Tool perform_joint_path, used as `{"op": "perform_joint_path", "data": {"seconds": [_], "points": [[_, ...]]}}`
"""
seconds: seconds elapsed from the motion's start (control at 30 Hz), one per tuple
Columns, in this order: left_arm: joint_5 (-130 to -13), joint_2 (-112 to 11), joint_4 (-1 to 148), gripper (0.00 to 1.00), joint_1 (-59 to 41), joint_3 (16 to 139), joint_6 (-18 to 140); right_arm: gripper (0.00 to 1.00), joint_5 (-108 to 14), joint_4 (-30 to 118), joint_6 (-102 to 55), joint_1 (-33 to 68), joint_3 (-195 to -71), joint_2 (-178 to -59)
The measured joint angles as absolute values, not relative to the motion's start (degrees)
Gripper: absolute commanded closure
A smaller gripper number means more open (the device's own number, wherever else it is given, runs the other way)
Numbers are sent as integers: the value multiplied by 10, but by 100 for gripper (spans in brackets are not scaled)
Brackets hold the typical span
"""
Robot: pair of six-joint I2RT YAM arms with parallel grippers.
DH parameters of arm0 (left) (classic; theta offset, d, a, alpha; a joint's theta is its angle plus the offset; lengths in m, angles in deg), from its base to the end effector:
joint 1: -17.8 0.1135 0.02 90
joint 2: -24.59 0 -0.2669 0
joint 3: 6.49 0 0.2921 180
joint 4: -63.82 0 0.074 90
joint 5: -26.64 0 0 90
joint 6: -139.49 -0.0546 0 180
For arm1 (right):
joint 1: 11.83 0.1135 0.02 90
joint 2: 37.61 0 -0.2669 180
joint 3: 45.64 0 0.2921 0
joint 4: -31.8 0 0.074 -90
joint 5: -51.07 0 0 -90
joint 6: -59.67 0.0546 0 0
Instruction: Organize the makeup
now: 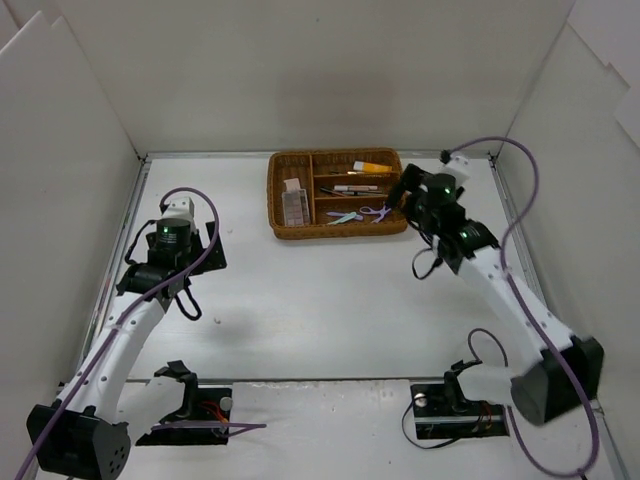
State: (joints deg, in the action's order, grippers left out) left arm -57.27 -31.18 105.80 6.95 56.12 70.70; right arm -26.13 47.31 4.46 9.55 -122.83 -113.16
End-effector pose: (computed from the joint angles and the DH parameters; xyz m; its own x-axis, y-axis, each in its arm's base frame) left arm 0.2612 -0.0442 0.2951 -0.5639 -0.2582 -0.7844 -0.1094 0.9649 -0.2389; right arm 0.3479 0.1232 0.3498 -0.2719 0.4911 -0.8276 -0.0001 0.8600 0.5103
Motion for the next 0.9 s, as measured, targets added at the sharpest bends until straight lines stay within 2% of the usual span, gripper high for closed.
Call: {"op": "perform_joint_path", "data": {"seconds": [0.03, 0.07, 0.23, 0.4, 0.57, 0.9], "points": [[-572, -310, 1058, 2, 69, 561, 707, 13, -250, 472, 14, 91, -1195, -1073], [-572, -308, 1058, 2, 69, 561, 707, 2, -241, 477, -9, 86, -1169, -1023], [-568, -283, 1066, 2, 69, 561, 704, 2, -207, 505, -97, 73, -1070, -812], [-557, -230, 1067, 2, 69, 561, 690, 2, -169, 554, -129, 73, -1009, -693], [-549, -183, 1067, 2, 69, 547, 676, 2, -127, 599, -133, 73, -984, -641], [-523, -141, 1053, 2, 69, 504, 660, 2, -112, 620, -139, 73, -984, -638]]}}
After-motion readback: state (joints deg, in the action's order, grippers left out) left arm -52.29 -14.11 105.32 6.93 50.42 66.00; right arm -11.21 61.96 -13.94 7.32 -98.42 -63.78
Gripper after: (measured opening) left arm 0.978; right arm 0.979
